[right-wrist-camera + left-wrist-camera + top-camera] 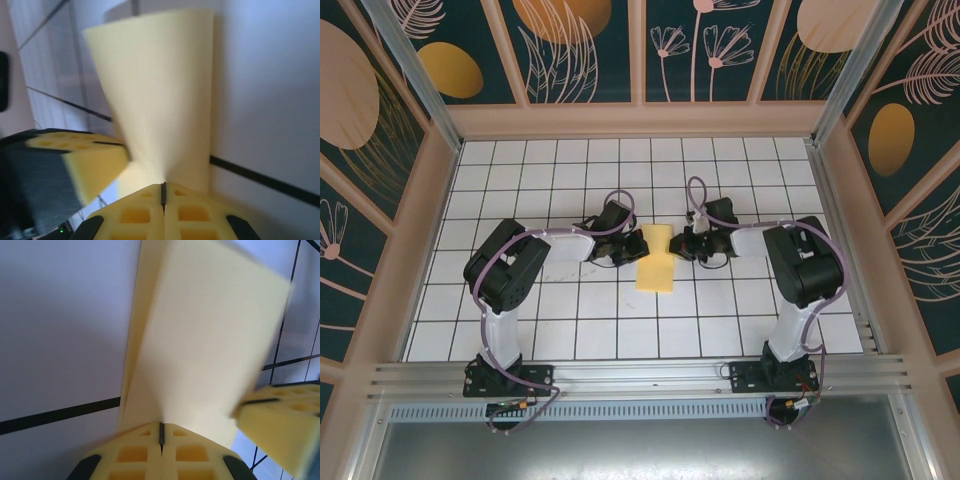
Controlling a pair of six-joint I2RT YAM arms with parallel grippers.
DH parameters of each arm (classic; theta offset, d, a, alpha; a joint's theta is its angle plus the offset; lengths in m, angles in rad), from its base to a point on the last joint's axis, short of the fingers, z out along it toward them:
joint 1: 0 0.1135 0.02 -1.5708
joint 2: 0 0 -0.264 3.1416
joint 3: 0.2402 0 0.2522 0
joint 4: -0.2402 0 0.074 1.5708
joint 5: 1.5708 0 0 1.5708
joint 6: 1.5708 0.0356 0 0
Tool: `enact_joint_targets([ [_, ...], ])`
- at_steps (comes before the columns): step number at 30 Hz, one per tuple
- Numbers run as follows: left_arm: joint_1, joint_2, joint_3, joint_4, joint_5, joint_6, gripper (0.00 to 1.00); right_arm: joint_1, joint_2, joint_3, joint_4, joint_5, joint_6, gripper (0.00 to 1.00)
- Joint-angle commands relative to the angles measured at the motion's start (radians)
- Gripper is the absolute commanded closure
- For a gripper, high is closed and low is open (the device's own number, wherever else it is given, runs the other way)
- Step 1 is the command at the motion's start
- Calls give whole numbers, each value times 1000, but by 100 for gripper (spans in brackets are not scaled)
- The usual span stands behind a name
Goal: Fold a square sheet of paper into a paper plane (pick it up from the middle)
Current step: Fold the square sheet of paper in half at the center of the table.
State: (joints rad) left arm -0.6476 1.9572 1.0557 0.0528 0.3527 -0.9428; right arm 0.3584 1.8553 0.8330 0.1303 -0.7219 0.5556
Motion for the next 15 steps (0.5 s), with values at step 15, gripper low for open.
enact_joint_targets([
  [15,-5,23,-27,-71,-43,33,100,-44,20,170,-86,-26,-45,97],
])
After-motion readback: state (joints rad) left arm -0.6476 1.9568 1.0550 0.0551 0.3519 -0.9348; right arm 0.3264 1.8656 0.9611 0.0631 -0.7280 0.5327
